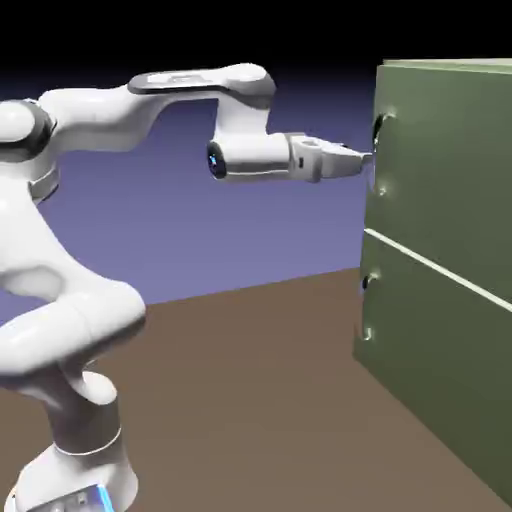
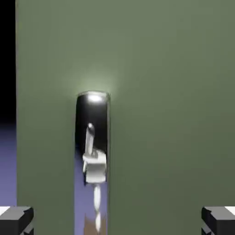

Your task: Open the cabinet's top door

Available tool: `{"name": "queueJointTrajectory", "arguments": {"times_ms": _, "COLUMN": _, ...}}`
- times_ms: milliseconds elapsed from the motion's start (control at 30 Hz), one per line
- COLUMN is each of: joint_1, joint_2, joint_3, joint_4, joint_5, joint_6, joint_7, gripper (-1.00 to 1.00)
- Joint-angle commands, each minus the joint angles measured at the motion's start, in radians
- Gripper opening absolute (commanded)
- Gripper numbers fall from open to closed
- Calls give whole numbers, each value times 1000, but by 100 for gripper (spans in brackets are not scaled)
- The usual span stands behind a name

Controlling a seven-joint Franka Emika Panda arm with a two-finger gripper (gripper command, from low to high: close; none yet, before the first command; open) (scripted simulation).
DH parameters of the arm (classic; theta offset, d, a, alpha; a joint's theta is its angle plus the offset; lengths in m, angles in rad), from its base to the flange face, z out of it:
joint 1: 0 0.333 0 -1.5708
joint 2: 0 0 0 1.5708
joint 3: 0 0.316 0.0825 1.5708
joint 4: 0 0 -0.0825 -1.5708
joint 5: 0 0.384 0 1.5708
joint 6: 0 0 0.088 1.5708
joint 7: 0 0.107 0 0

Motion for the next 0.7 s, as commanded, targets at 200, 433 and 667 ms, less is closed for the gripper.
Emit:
{"name": "queueJointTrajectory", "arguments": {"times_ms": 200, "joint_1": -193, "joint_2": 32, "joint_3": 138, "joint_4": 144, "joint_5": 39, "joint_6": -3, "joint_7": -23, "gripper": 0}}
{"name": "queueJointTrajectory", "arguments": {"times_ms": 433, "joint_1": -70, "joint_2": 99, "joint_3": 56, "joint_4": 60, "joint_5": 40, "joint_6": -52, "joint_7": -109, "gripper": -100}}
{"name": "queueJointTrajectory", "arguments": {"times_ms": 667, "joint_1": 184, "joint_2": 196, "joint_3": -140, "joint_4": -63, "joint_5": 39, "joint_6": -97, "joint_7": -258, "gripper": -100}}
